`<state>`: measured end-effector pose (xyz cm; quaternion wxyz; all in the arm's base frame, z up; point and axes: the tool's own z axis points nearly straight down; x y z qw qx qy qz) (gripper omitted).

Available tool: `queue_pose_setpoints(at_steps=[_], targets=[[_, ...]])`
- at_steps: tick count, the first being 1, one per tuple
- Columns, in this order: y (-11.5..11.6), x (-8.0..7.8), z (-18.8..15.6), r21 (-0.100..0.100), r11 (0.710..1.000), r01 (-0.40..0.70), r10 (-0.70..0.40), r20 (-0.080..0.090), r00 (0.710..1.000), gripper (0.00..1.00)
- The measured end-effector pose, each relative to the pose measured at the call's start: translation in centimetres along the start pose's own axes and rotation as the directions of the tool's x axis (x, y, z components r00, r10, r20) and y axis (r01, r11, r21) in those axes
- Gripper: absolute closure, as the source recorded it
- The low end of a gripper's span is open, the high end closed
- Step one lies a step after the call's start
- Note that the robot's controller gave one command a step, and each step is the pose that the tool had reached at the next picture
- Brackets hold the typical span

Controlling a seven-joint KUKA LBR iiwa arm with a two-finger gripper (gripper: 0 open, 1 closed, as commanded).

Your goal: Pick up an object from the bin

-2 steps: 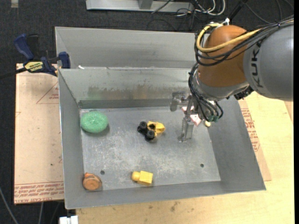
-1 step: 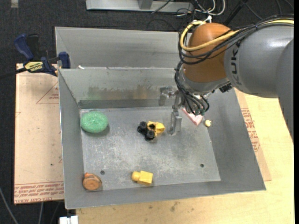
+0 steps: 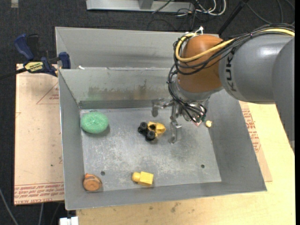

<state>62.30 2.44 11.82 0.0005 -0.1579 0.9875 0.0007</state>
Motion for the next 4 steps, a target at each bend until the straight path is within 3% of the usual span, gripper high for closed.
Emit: queue_pose_setpoints(at_steps=[1, 2, 3, 4], targets=[[0.6, -1.9, 3.8, 0.003, 0.989, 0.145, -0.145, 0.005, 0.989, 0.00], [0.7, -0.1, 4.8, 0.001, 0.964, 0.267, -0.267, 0.001, 0.964, 1.00], [0.7, -0.1, 4.8, 0.000, 0.964, 0.267, -0.267, 0.002, 0.964, 1.00], [0.7, 0.7, -10.7, 0.003, 0.950, 0.311, -0.311, 0.005, 0.950, 1.00]])
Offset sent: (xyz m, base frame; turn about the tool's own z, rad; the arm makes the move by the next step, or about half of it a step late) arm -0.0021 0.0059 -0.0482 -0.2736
